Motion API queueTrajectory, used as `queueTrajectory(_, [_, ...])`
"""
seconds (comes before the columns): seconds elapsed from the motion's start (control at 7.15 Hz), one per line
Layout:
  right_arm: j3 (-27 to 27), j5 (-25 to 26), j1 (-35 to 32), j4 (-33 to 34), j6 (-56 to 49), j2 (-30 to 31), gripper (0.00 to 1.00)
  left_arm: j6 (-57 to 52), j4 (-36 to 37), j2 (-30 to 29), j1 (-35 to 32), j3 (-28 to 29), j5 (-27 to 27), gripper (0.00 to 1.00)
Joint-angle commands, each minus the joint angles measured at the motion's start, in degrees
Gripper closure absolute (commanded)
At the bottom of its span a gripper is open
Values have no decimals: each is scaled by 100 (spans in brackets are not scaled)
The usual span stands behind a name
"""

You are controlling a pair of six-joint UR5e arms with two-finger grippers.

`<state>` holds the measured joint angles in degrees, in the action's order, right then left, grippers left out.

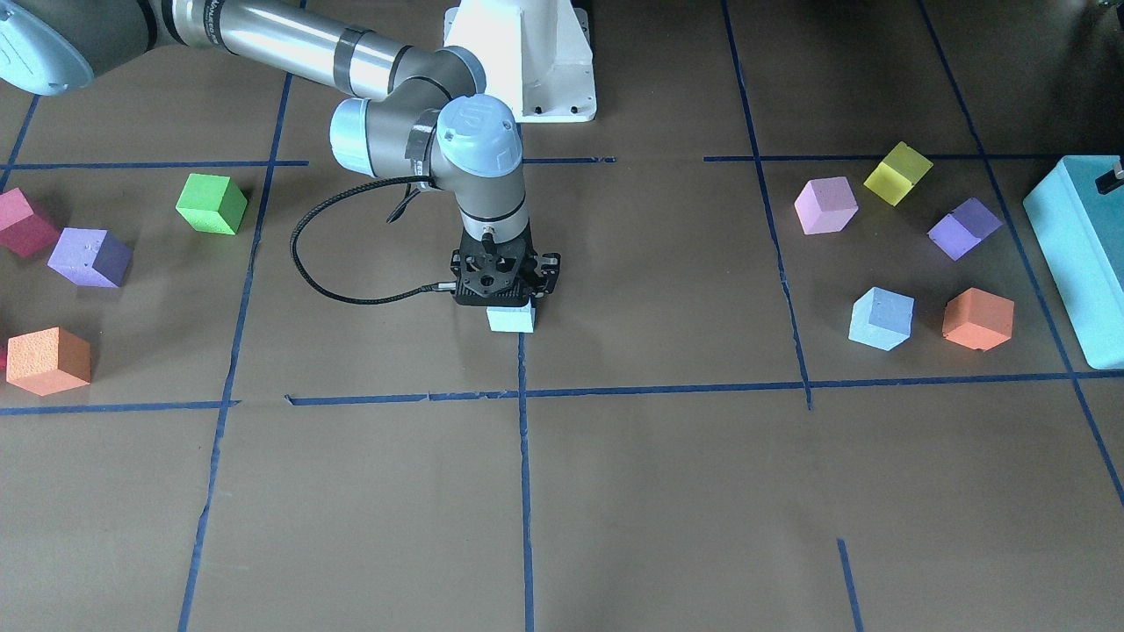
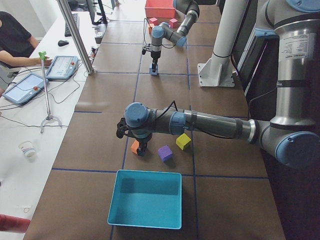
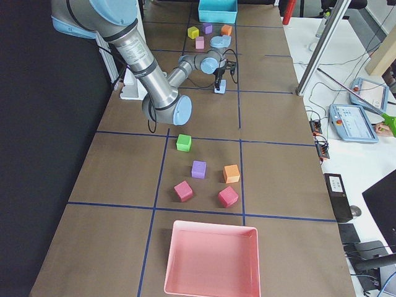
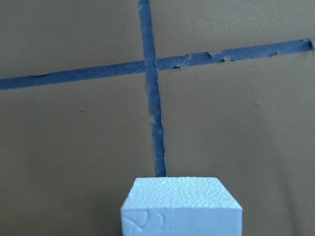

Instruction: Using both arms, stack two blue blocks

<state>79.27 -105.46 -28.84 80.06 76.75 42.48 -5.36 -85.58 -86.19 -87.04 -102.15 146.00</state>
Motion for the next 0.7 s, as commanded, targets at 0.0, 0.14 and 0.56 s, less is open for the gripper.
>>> queueTrajectory(0.0, [-25,17,18,0,-64,-38,85,0,-3,-3,3,11,-1,0])
queueTrajectory(0.14, [-121,17,27,0,-72,-82,84,0,-3,-3,3,11,7,0])
queueTrajectory(0.56, [-166,43,53,0,-72,-100,33,0,-12,-3,3,11,-1,0])
